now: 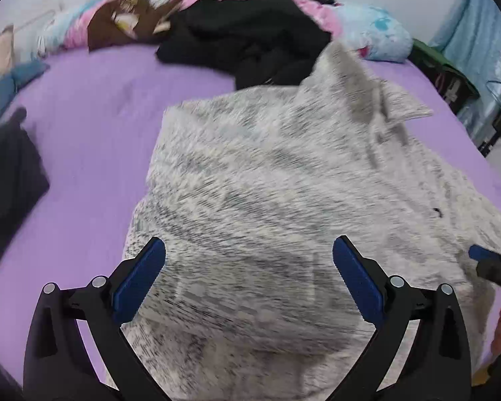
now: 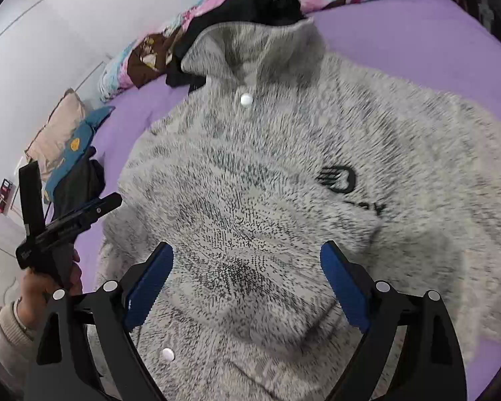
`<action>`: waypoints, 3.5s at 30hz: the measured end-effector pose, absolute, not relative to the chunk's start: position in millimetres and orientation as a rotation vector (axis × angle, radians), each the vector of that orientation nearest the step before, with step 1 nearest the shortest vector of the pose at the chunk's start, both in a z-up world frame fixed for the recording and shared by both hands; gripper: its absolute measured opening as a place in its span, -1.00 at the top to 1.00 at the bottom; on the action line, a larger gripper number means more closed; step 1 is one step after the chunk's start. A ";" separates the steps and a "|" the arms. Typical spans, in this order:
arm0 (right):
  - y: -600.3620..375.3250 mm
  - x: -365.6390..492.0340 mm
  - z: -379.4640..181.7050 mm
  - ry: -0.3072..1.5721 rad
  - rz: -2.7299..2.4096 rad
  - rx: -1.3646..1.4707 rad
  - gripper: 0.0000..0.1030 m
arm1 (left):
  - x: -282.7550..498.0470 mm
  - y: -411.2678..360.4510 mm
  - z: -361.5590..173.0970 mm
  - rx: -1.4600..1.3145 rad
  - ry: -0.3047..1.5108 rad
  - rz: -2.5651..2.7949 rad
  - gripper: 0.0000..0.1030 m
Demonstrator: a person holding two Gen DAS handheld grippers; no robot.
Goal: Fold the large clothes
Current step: 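Move the right gripper to the other sleeve's cuff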
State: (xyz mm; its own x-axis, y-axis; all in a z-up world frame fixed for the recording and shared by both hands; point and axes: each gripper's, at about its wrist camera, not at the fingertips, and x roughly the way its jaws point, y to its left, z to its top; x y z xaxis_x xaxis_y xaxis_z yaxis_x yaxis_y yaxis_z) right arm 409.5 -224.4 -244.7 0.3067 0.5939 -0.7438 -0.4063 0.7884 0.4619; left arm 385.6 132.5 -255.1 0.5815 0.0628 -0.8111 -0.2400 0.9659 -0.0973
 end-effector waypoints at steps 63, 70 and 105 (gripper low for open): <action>-679.9 318.6 -210.3 0.786 -0.283 0.641 -0.82 | 416.3 -209.4 -240.7 0.059 0.967 -0.260 -0.88; -708.2 308.9 -228.3 0.806 -0.334 0.712 -0.81 | 423.2 -217.4 -249.9 0.044 0.982 -0.270 -0.88; -730.6 289.6 -234.6 0.823 -0.273 0.720 0.69 | 460.0 -229.2 -311.1 -0.182 1.110 -0.601 -0.87</action>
